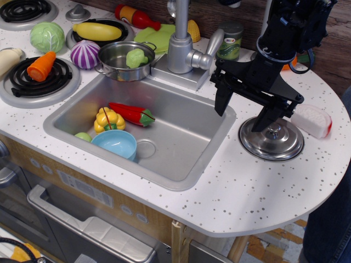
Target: Take broccoli out of pan
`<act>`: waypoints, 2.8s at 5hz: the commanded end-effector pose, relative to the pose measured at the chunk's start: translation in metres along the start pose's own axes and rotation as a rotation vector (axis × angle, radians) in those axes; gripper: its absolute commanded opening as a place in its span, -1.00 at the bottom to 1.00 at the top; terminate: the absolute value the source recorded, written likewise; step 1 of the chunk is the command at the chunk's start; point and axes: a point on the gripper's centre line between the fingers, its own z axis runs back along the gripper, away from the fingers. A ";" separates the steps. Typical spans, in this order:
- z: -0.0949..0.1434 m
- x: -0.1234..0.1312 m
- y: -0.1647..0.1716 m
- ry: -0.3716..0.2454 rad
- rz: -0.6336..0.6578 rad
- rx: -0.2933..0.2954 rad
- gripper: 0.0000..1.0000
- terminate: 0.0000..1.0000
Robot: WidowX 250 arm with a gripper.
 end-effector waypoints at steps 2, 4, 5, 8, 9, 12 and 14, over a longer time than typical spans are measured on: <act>0.011 0.008 0.053 -0.025 -0.063 0.092 1.00 -1.00; 0.003 0.048 0.145 -0.172 -0.207 0.203 1.00 -1.00; -0.011 0.070 0.189 -0.254 -0.273 0.234 1.00 -1.00; -0.045 0.105 0.219 -0.365 -0.365 0.202 1.00 -1.00; -0.056 0.113 0.223 -0.379 -0.390 0.173 1.00 -1.00; -0.083 0.132 0.229 -0.417 -0.456 0.098 1.00 -1.00; -0.099 0.136 0.230 -0.419 -0.460 0.052 1.00 -1.00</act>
